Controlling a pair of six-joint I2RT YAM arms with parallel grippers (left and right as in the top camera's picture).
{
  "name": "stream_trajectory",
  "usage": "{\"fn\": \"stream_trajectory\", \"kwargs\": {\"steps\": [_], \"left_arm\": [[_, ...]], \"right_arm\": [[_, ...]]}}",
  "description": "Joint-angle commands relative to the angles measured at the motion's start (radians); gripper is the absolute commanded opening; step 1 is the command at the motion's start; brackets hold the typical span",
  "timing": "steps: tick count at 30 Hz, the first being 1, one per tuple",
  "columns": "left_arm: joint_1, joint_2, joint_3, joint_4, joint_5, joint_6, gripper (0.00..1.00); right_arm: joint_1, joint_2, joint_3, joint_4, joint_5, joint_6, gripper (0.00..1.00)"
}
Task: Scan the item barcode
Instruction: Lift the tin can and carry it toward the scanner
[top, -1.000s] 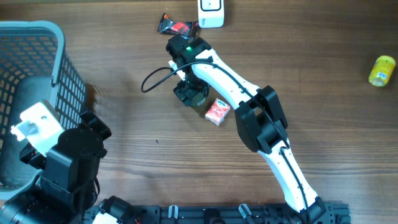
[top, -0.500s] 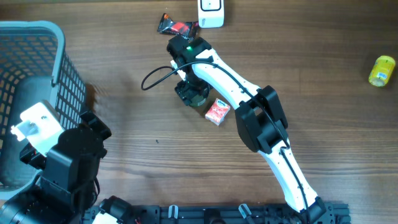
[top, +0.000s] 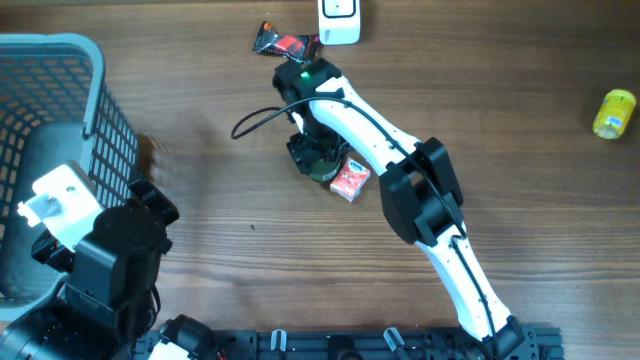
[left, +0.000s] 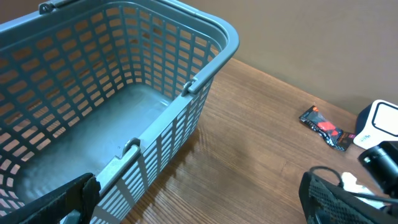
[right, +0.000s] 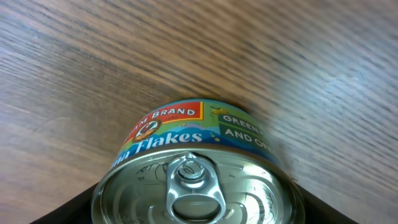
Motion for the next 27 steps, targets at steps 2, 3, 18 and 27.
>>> {"fn": "stream_trajectory", "kwargs": {"steps": [2, 3, 18, 27], "left_arm": [[0.006, 0.0, -0.003, -0.001, -0.024, 0.008, 1.0], [0.006, 0.0, -0.003, -0.001, -0.024, 0.008, 1.0], [0.006, 0.0, -0.003, -0.001, -0.024, 0.008, 1.0], [0.006, 0.0, -0.003, -0.001, -0.013, 0.008, 1.0]], "right_arm": [[-0.036, 0.008, 0.125, -0.063, -0.1, 0.084, 0.72], [-0.042, 0.008, 0.142, -0.079, -0.123, 0.084, 0.72], [-0.118, 0.008, 0.199, -0.159, -0.519, 0.216, 0.68], [-0.189, 0.008, 0.199, -0.159, -0.748, 0.284, 0.69]]}}
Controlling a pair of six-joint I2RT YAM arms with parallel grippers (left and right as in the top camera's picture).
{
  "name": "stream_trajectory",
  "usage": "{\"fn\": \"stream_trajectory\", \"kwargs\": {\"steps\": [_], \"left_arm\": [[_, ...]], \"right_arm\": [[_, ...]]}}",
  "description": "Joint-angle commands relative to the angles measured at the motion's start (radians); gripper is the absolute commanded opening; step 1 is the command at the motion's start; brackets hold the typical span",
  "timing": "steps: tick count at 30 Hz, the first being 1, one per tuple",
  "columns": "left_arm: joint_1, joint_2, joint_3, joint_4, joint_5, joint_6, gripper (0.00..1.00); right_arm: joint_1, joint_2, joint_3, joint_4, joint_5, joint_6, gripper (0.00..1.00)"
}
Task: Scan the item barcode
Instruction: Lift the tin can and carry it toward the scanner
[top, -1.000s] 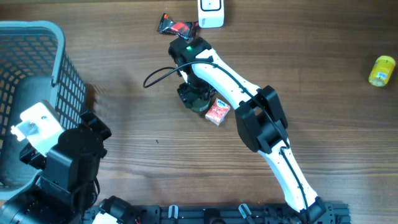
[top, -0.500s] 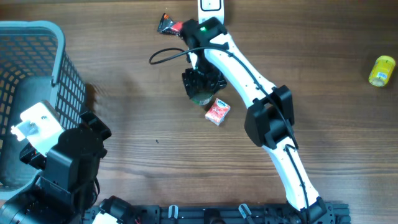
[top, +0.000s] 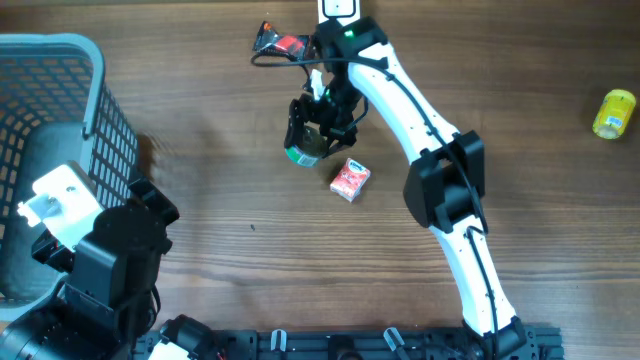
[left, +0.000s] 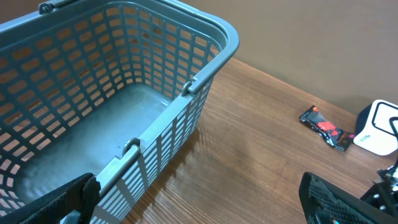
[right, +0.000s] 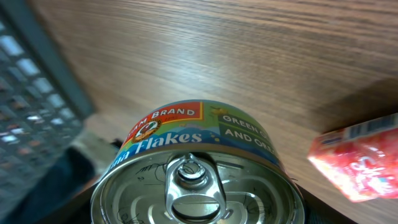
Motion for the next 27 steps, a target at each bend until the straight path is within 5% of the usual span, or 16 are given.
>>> {"fn": "stream_trajectory", "kwargs": {"steps": [1, 8, 22, 27], "left_arm": [[0.005, 0.0, -0.003, 0.0, -0.013, 0.008, 1.0], [0.005, 0.0, -0.003, 0.0, -0.013, 0.008, 1.0], [0.005, 0.0, -0.003, 0.0, -0.013, 0.008, 1.0], [0.005, 0.0, -0.003, 0.0, -0.013, 0.008, 1.0]], "right_arm": [[-0.043, 0.008, 0.026, -0.001, -0.146, 0.063, 0.69], [-0.071, 0.008, 0.025, -0.001, -0.293, 0.11, 0.67], [-0.071, 0.008, 0.025, 0.002, -0.249, 0.108, 0.67], [-0.072, 0.008, 0.025, 0.077, -0.134, -0.045, 0.67]]}}
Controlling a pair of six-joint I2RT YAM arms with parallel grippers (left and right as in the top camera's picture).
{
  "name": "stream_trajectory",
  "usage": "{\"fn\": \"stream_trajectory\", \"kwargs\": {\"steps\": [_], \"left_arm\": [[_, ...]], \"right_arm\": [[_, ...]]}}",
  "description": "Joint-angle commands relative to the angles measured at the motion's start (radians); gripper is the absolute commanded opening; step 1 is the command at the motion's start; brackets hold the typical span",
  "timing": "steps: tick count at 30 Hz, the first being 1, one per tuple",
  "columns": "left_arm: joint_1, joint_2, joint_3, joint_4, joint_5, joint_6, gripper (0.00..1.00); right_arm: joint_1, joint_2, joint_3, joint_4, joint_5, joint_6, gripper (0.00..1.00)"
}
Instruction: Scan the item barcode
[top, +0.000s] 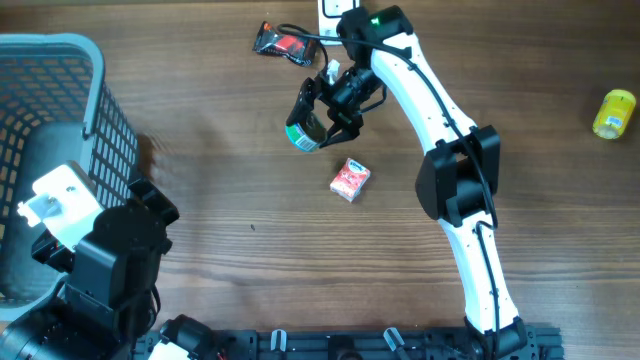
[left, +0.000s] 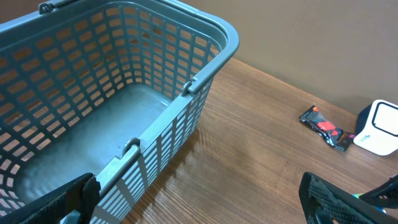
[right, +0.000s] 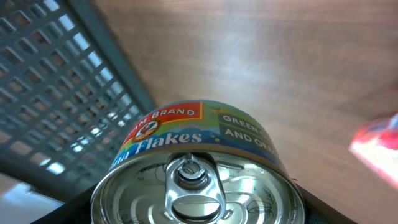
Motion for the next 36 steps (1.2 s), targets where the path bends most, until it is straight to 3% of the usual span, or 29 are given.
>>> {"fn": "stream_trajectory", "kwargs": {"steps": [1, 5, 12, 23, 36], "left_arm": [[0.005, 0.0, -0.003, 0.0, -0.013, 0.008, 1.0], [0.005, 0.002, -0.003, 0.0, -0.011, 0.008, 1.0], [0.005, 0.017, -0.003, -0.008, 0.021, 0.008, 1.0], [0.005, 0.048, -0.003, -0.016, 0.02, 0.008, 1.0], [0.005, 0.06, -0.003, -0.051, 0.02, 0.008, 1.0]], "right_arm": [[0.002, 0.008, 0.025, 0.072, 0.053, -0.169, 0.67], [0.002, 0.008, 0.025, 0.211, 0.141, -0.237, 0.67], [0.001, 0.008, 0.025, 0.533, 0.536, -0.262, 0.71], [-0.006, 0.008, 0.021, 0.945, 0.764, -0.338, 0.69], [-0.046, 0.044, -0.003, 1.266, 0.916, -0.338, 0.7]]}}
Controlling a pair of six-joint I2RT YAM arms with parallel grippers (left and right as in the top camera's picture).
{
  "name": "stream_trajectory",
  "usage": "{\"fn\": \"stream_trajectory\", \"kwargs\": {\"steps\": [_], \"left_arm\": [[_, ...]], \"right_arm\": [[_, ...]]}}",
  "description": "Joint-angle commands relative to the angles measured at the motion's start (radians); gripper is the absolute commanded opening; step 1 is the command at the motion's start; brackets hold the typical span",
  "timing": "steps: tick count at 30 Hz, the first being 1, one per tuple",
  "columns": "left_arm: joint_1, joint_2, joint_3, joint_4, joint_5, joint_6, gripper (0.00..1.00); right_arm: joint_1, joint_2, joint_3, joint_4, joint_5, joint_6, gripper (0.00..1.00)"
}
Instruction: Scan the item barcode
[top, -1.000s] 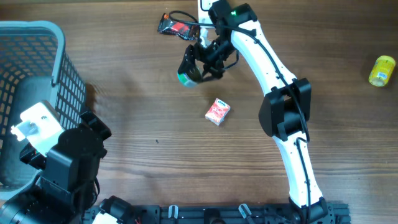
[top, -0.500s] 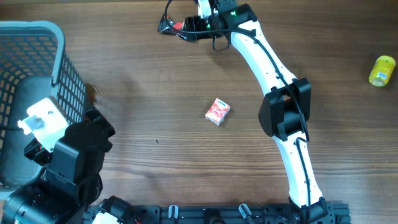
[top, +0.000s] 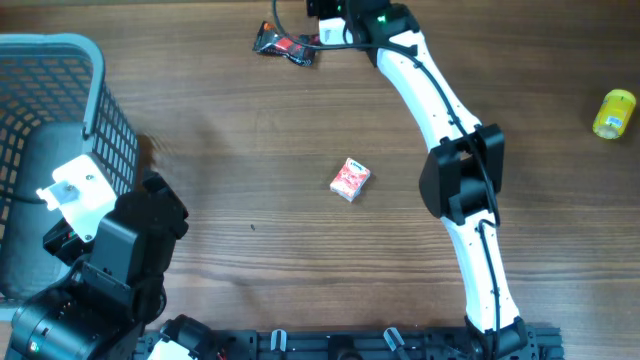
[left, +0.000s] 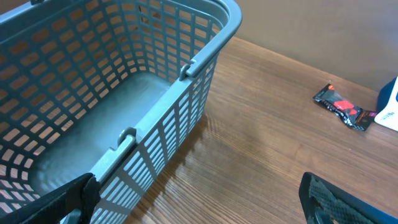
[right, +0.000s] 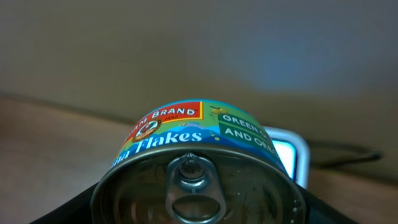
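Note:
A tin of tuna flakes (right: 198, 163) with a ring-pull lid fills the right wrist view, and my right gripper (right: 198, 202) is shut on it. Just behind the tin stands the white scanner (right: 291, 155), its face glowing blue. In the overhead view the right gripper (top: 330, 16) is at the table's far edge and covers the tin and scanner. My left gripper (left: 199, 205) stands open and empty low beside the basket, with the scanner's edge (left: 389, 107) at far right.
A grey-blue mesh basket (top: 92, 110) stands at the left, and its rim (left: 205, 56) is close to the left gripper. A black and red snack packet (top: 285, 43) lies near the scanner. A small red box (top: 350, 180) sits mid-table and a yellow bottle (top: 613, 112) at far right.
The right gripper has moved with the tin from over the table left of the scanner to the far edge, right in front of the scanner. The left arm has shifted slightly.
The right gripper was shut on the tin on the table beside the red box. Then it held the tin clear of the table nearer the scanner, then tilted it above the table. Now the tin is at the scanner's face.

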Motion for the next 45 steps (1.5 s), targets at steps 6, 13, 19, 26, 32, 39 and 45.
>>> {"fn": "stream_trajectory", "kwargs": {"steps": [6, 13, 19, 26, 32, 39, 45], "left_arm": [[0.005, 0.005, -0.003, -0.002, 0.001, 0.008, 1.0], [0.005, 0.005, -0.003, -0.003, 0.001, 0.008, 1.0], [0.005, 0.005, -0.003, -0.003, 0.001, 0.008, 1.0], [0.005, 0.005, -0.003, -0.003, 0.001, 0.008, 1.0], [0.005, 0.005, -0.003, -0.003, 0.001, 0.008, 1.0], [0.005, 0.005, -0.003, -0.003, 0.001, 0.008, 1.0], [0.005, 0.005, -0.003, -0.007, 0.001, 0.008, 1.0]], "right_arm": [[-0.022, 0.11, -0.001, 0.158, 0.056, -0.021, 0.7], [-0.022, 0.164, -0.001, 0.284, 0.056, -0.05, 0.69], [-0.023, 0.185, -0.001, 0.327, 0.071, -0.093, 0.69], [-0.022, 0.195, -0.001, 0.311, 0.071, -0.095, 0.69], [-0.022, 0.165, 0.0, 0.262, 0.07, -0.101, 0.69], [-0.022, 0.096, 0.0, 0.18, 0.071, -0.129, 0.66], [-0.025, 0.008, 0.0, 0.108, 0.075, -0.134, 0.68]]}}
